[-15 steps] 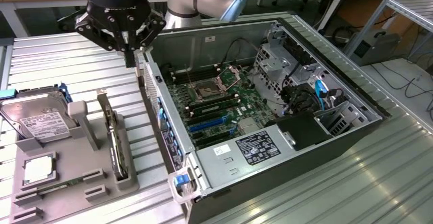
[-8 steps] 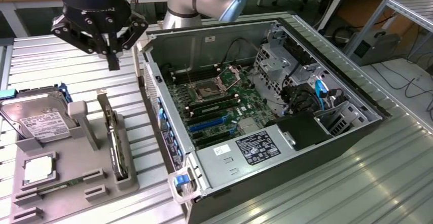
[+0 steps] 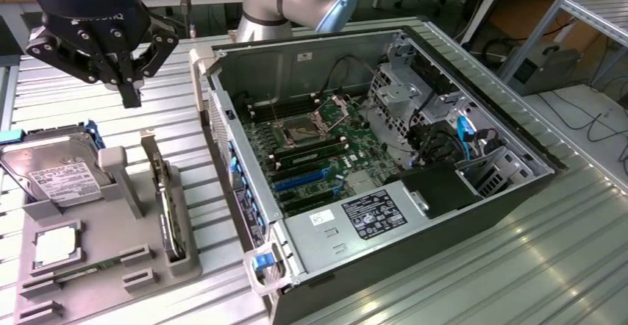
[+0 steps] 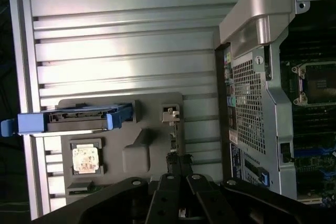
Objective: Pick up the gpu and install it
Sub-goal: 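Reach for the gpu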
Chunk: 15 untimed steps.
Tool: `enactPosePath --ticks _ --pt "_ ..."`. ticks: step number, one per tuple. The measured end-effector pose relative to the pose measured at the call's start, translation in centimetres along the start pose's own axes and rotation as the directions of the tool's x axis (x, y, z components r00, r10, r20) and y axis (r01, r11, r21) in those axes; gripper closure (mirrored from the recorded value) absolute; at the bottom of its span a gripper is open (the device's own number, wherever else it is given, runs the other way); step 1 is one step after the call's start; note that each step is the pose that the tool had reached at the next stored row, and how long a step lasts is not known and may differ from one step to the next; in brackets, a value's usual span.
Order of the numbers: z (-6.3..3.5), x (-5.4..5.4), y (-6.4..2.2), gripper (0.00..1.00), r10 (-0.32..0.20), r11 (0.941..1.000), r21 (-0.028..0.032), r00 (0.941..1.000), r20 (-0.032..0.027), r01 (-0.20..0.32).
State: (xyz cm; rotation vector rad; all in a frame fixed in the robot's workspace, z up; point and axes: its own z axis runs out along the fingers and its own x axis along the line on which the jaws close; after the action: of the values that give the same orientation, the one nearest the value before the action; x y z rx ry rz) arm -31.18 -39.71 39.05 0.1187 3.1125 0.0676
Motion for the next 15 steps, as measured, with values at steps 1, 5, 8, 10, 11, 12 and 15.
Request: enactPosePath --ticks 1,5,8,10,11,12,15 --pt "0.00 0.0 0.00 0.89 0.000 1.0000 0.0000 1.0000 0.0000 0.000" --pt "-0.01 0.0 -0.24 0.89 0.000 1.0000 0.0000 1.0000 0.0000 0.000" --pt "-0.03 0.0 -0.77 0.89 0.000 1.0000 -0.0001 1.0000 0.0001 0.000" --pt "-0.06 -0.1 -1.48 0.89 0.000 1.0000 0.0000 1.0000 0.0000 0.000" --pt "-0.07 -0.1 -1.77 0.89 0.000 1.0000 -0.0001 1.0000 0.0001 0.000" --pt "-0.09 -0.1 -2.06 0.89 0.000 1.0000 0.0000 1.0000 0.0001 0.000" --pt "-0.13 -0.1 -2.86 0.89 0.000 1.0000 0.0000 1.0000 0.0000 0.000"
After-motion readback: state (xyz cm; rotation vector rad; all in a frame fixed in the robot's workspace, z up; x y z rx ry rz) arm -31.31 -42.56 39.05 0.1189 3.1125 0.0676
